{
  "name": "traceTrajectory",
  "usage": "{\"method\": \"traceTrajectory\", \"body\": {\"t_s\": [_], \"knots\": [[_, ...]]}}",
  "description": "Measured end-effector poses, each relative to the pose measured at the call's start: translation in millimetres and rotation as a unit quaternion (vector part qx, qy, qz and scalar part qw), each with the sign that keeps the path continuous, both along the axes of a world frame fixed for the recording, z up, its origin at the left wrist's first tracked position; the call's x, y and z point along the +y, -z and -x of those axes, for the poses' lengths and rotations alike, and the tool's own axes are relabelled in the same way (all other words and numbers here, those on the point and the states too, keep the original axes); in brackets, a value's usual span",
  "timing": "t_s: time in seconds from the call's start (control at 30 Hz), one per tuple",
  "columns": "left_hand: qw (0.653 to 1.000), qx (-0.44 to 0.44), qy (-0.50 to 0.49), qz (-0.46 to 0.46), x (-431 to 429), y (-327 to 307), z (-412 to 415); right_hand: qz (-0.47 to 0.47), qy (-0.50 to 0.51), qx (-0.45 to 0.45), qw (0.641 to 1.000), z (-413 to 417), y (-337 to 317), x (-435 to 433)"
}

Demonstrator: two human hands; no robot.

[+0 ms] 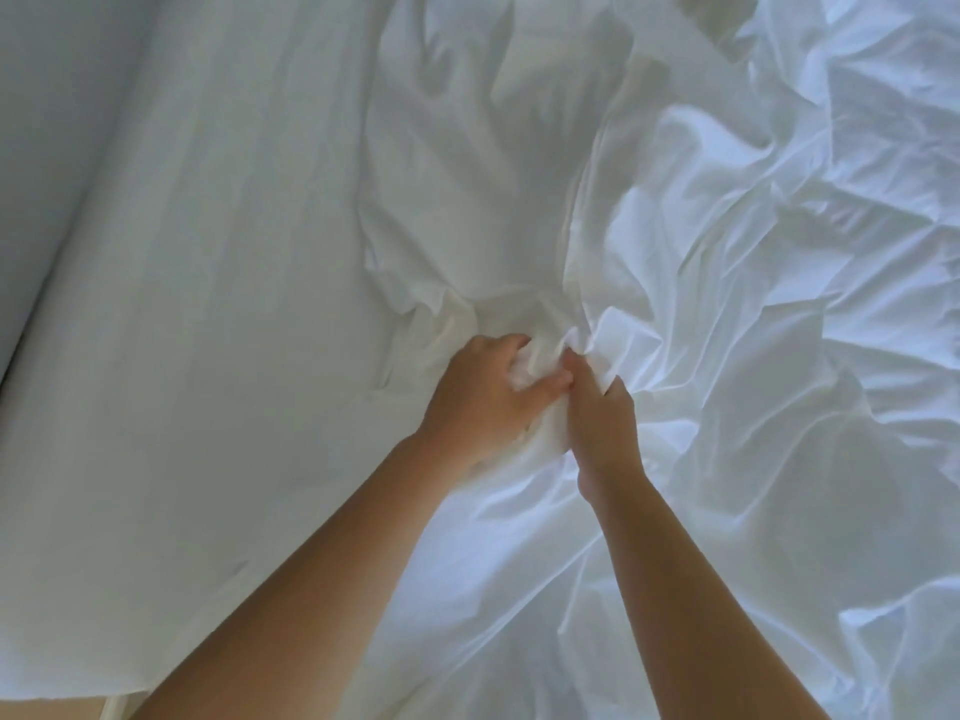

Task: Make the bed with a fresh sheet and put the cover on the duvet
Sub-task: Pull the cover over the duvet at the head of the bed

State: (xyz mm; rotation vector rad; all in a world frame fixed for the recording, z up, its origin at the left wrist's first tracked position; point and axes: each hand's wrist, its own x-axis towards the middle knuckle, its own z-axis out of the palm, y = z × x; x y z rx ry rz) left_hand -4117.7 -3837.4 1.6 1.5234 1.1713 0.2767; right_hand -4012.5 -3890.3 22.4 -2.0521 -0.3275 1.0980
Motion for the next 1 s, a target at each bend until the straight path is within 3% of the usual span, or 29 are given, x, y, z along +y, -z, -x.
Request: {"method": "traceTrajectory", "body": {"t_s": [0.1, 0.2, 0.27, 0.33, 0.4, 0.47, 0.57, 0.63, 0.73, 0.83, 0.9, 1.0], "knots": [[0.990, 0.054, 0.067, 0.112, -3.8, -13.9, 6.4, 0.000, -0.004, 0.008, 1.000, -4.6, -5.3, -4.6], [0.942, 0.301, 0.140, -0.054, -7.8, -20.0, 15.8, 0.010, -0.024, -0.139, 0.990, -12.7, -10.5, -7.6], [0.922, 0.360, 0.116, -0.089, -18.5, -21.8, 24.3, 0.005, -0.056, -0.290, 0.955, -12.1, -13.7, -3.7], [0.933, 0.346, 0.086, -0.050, -29.8, -20.9, 31.8, 0.017, -0.103, -0.320, 0.942, -9.3, -13.4, 10.0], [0.945, 0.316, 0.066, -0.044, -39.9, -13.6, 34.4, 0.081, -0.147, -0.233, 0.958, -7.2, -6.4, 30.2], [0.944, 0.312, 0.033, -0.107, -50.1, -5.4, 33.3, 0.132, -0.181, -0.150, 0.963, -9.8, 8.6, 45.0], [0.926, 0.287, 0.002, -0.245, -68.9, 1.5, 39.4, 0.190, -0.212, -0.106, 0.953, -22.4, 31.4, 56.0], [0.917, 0.302, -0.012, -0.261, -80.6, 4.3, 53.3, 0.198, -0.188, -0.044, 0.961, -27.0, 40.4, 59.3], [0.943, 0.286, -0.060, -0.158, -89.0, 3.3, 73.4, 0.146, -0.182, 0.009, 0.972, -22.0, 41.5, 55.6], [0.979, 0.127, -0.157, -0.040, -80.3, -12.4, 97.0, 0.012, -0.145, 0.012, 0.989, -12.9, 14.3, 51.4], [0.980, 0.040, -0.182, -0.072, -68.6, -45.4, 115.8, -0.056, -0.107, -0.007, 0.993, -3.2, -23.2, 58.6], [0.978, -0.023, -0.134, -0.158, -46.0, -99.8, 151.5, -0.133, -0.070, -0.025, 0.988, 22.4, -86.3, 83.3]]}}
